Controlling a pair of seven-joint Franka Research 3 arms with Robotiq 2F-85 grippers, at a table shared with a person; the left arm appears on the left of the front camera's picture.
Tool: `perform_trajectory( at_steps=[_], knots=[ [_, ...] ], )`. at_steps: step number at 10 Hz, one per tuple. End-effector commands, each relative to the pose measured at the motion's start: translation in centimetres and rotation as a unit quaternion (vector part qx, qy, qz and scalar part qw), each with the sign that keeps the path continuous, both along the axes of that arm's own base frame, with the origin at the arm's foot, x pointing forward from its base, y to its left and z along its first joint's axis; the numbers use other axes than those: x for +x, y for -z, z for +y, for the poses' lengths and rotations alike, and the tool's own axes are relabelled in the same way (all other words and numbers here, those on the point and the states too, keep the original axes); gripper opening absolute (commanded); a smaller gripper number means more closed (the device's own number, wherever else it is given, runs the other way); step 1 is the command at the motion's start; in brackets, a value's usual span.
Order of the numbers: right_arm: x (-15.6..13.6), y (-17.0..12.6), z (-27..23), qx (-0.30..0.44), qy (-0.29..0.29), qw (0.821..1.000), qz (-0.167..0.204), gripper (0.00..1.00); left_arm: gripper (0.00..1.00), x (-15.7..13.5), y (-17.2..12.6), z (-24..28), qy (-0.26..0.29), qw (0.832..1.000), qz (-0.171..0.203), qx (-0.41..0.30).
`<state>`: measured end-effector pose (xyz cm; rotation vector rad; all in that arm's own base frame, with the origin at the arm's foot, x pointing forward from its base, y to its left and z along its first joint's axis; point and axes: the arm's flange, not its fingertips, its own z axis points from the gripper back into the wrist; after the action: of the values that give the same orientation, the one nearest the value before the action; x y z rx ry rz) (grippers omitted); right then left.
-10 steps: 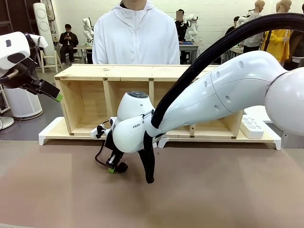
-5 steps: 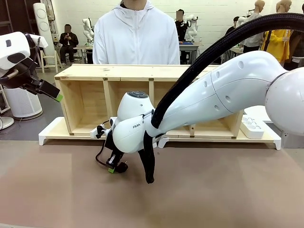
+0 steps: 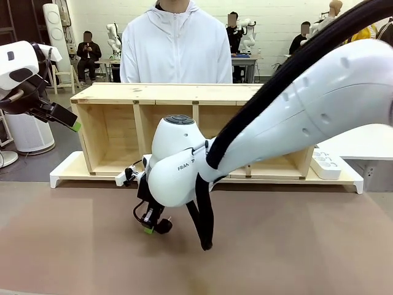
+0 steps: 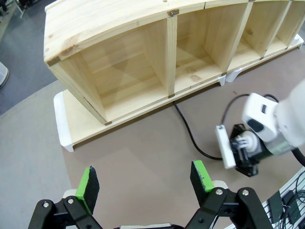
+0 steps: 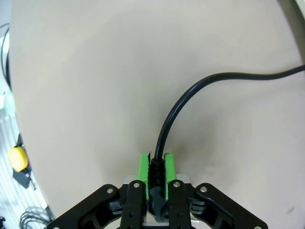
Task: Perform cable management.
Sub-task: Pull the grasped Power Cable to the location of the Power Strip.
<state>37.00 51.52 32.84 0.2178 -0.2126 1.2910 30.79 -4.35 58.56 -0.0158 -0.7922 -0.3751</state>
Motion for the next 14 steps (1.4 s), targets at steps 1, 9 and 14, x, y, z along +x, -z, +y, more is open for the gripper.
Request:
perform_trajectory(
  at_steps=[1, 9, 14],
  knots=[
    [-3.7, -1.7, -2.9, -0.009, 0.036, 0.999, 0.018, 0.16, 1.00, 0.3, 0.0, -0.1, -0.004, 1.000, -0.005, -0.007],
    [-14.8, -5.6, -12.2, 0.001, 0.229, 0.973, -0.040, 0.16, 1.00, 0.3, 0.0, -0.1, -0.004, 1.000, -0.005, -0.007],
    [-19.9, -5.5, -18.1, 0.032, 0.343, 0.937, -0.052, 0.16, 1.00, 0.3, 0.0, -0.1, -0.004, 1.000, -0.005, -0.007]
  ],
)
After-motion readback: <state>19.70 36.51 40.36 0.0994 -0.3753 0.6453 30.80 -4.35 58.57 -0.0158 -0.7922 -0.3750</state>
